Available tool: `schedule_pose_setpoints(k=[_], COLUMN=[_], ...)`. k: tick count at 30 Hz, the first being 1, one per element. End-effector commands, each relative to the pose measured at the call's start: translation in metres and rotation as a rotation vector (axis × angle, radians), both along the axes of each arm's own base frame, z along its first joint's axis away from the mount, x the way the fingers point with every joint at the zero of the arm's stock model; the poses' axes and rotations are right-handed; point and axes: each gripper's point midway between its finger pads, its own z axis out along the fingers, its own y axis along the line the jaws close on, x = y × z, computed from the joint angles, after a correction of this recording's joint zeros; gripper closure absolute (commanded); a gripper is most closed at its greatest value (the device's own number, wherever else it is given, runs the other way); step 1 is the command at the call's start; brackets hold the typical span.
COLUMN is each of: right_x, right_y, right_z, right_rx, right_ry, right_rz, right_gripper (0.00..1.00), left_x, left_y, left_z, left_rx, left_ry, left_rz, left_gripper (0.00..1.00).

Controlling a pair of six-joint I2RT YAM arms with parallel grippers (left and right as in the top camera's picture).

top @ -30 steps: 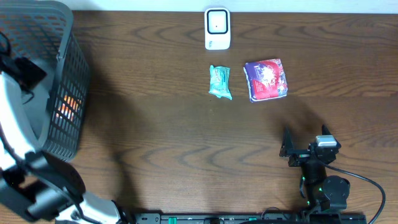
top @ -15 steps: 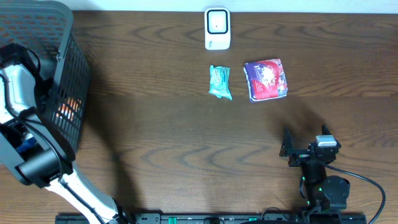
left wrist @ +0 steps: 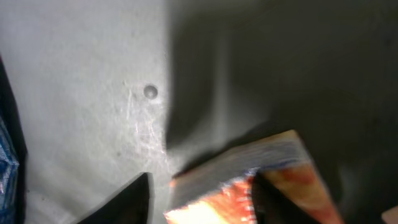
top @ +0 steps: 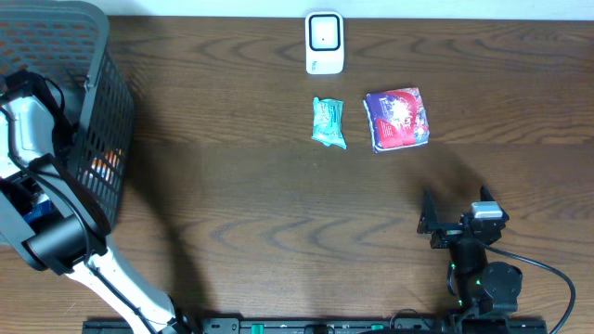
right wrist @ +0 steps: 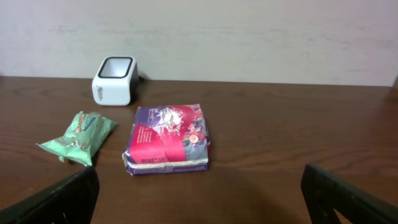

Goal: Scan the item barcode
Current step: 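Move the left gripper back into the basket toward the orange box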

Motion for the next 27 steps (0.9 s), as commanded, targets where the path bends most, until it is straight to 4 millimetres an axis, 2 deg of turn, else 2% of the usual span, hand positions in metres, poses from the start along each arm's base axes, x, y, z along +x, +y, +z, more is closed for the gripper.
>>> schedule_pose_setpoints(k=[1,3,7,9,10,12,13,17,21,27], right_x=[0.000,0.000,0.000,0.000,0.000,0.000,0.000,0.000,0.000,0.000], right_y=[-0.001,-0.001,-0.001,-0.001,-0.001,-0.001,-0.001,-0.001,-0.001,-0.001], right_z=[0.000,0.000,0.000,0.000,0.000,0.000,0.000,0.000,0.000,0.000], right_rx=[-0.010,-0.010,-0.010,-0.010,-0.010,-0.010,-0.010,-0.010,-0.010,-0.010], right_ry=[-0.002,-0.001,-0.001,-0.002,-0.002,-0.001,-0.002,-0.001,-0.001,-0.001], right_rz=[-0.002,-0.002,-0.002,-0.002,-0.002,-0.002,-0.002,-0.002,-0.002,-0.002], right_gripper=[0.01,0.01,0.01,0.01,0.01,0.01,0.01,0.01,0.01,0.01], left_x=[-0.012,-0.014,-0.015,-0.013,-0.011,-0.010,-0.010,-0.006,0.004,0.021], left_y=[-0.017,-0.024,-0.035,-0.038,-0.042,-0.044,-0.044,-0.038,-0.022,-0.001], left_z=[-0.026,-0.030,-0.035,-0.035,-0.034,-0.034,-0.034,-0.024,0.013,0.106], left_rx=[-0.089,-0.124,-0.180,-0.198,-0.221,-0.230,-0.233,-0.222,-0.179,-0.038], left_ry=[0.076,0.076,0.063,0.052,0.038,0.031,0.030,0.012,-0.060,-0.303], left_rz=[-0.020,-0.020,-0.046,-0.049,-0.049,-0.049,-0.048,-0.027,0.036,0.083], left_gripper=[0.30,0.23,0.25,0.43,0.61,0.87,0.93,0.93,0.93,0.93])
